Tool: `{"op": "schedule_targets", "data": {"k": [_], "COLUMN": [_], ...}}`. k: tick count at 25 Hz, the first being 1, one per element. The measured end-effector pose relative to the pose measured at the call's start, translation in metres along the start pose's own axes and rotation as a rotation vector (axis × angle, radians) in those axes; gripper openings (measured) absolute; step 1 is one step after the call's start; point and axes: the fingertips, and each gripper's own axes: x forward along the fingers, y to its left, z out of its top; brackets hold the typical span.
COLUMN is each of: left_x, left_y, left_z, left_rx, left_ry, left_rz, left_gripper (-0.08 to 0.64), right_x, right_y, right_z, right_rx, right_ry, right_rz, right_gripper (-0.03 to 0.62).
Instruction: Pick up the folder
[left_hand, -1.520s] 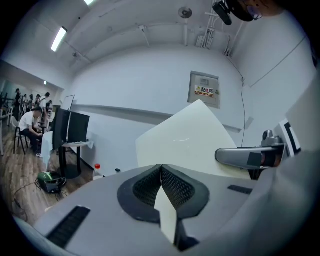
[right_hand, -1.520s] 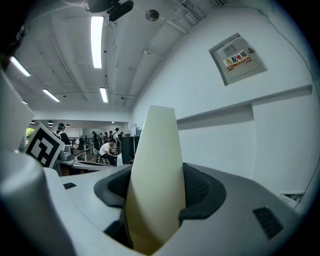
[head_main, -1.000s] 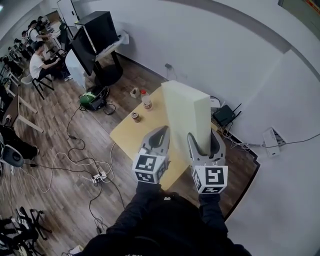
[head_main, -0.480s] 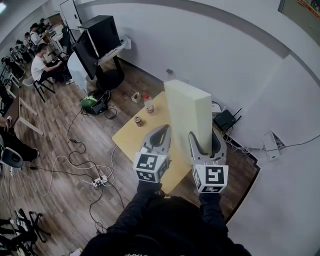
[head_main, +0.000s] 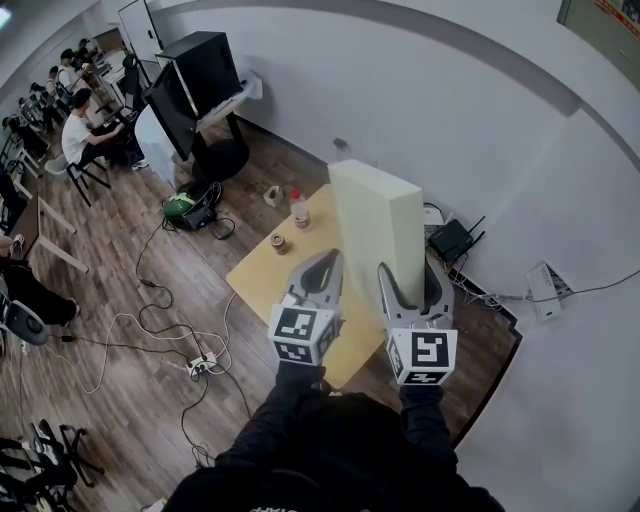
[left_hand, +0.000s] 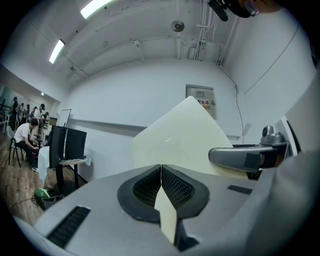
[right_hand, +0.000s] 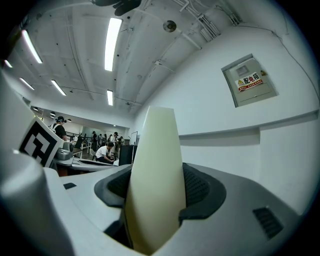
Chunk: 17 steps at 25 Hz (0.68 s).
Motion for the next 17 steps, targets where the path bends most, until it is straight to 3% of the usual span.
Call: {"op": "schedule_targets", "data": {"k": [17], "left_x": [0.012], "left_y": [0.01], "left_z": [-0.006], "left_rx": [-0.012], "left_ry": [0.006], "left_rz": [-0.003], "left_gripper": [0.034], "right_x": [0.016], "right_y": [0.0], "right_z": [-0.007], "right_rx": [-0.012], "right_ry": [0.015], "right_rz": [0.007], "right_gripper": [0.293]}}
